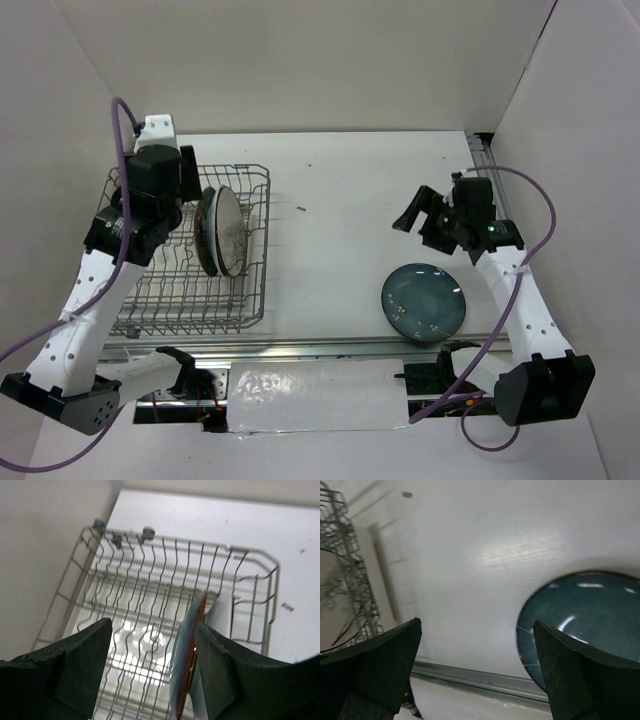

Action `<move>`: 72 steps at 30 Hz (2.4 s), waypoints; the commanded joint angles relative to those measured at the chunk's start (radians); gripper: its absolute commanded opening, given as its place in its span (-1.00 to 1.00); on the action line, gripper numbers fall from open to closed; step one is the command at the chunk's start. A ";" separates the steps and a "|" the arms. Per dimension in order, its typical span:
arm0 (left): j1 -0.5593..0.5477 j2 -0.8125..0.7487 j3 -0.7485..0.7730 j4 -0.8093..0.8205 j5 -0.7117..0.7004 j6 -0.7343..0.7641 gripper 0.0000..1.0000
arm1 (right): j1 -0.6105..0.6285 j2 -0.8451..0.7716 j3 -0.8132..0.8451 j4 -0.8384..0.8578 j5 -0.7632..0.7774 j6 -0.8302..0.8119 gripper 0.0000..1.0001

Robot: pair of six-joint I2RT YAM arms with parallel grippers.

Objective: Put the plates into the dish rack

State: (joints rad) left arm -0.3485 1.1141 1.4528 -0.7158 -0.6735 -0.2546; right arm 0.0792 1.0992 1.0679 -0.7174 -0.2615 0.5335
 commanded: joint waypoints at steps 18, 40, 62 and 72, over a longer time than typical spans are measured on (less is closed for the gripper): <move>-0.234 0.316 0.481 -0.016 0.591 0.032 0.59 | 0.089 0.197 -0.388 0.297 -0.016 0.183 1.00; -0.156 0.280 0.434 -0.031 0.650 0.037 0.63 | 0.295 0.723 0.421 0.198 0.045 0.142 1.00; -0.357 0.464 0.334 0.024 0.914 -0.069 0.65 | -0.176 -0.082 -0.338 0.055 0.240 0.281 1.00; -0.419 0.714 0.178 0.177 1.098 -0.158 0.68 | -0.269 -0.044 -0.292 0.087 0.197 0.235 1.00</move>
State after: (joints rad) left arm -0.7677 1.8091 1.6558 -0.6350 0.3374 -0.3717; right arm -0.1661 1.0878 0.7982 -0.6735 -0.0475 0.7872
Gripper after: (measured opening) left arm 0.834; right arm 0.997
